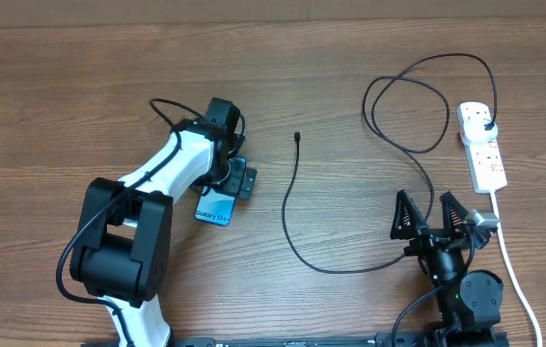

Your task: Plug charger to phone and switch on socket

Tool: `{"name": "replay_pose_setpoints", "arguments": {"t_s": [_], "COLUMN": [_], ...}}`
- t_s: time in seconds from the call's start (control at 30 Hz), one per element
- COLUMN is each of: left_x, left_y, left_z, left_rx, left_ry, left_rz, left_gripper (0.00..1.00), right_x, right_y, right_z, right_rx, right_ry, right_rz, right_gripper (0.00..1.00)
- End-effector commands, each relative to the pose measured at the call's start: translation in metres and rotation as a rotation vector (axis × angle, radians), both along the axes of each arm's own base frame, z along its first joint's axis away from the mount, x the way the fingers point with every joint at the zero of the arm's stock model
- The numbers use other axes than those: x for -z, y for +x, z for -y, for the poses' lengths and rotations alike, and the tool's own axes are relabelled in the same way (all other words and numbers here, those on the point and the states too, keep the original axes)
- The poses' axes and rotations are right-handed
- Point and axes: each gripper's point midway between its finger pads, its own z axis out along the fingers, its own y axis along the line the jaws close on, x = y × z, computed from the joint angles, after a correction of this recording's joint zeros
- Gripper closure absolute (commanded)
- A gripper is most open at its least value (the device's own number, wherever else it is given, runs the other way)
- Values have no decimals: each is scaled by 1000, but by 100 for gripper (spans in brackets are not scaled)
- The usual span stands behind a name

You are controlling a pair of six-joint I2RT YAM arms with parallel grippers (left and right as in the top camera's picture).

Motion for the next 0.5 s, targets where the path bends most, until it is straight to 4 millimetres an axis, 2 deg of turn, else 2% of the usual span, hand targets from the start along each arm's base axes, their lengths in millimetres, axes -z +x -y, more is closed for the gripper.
{"name": "replay_pose_setpoints", "arguments": {"t_s": [0.0, 0.17, 0.3, 0.47], "left_x": [19, 19, 19, 19], "left_y": [-22, -24, -22, -17], "left_z": [7, 4, 4, 7], "left_rx": [174, 194, 166, 114], "left_ry": [-41, -32, -30, -37], "left_rz": [-89, -97, -92, -72], "left_gripper": [0, 1, 10, 10], "right_x": [1, 1, 1, 1], "right_y": [0, 0, 0, 0], "right_z": [-1, -1, -1, -1], "right_rx": [-6, -6, -6, -6], "right_ry": [-3, -3, -3, -3], "right_rz": [7, 7, 7, 7], "right_gripper": [0, 0, 0, 0]}}
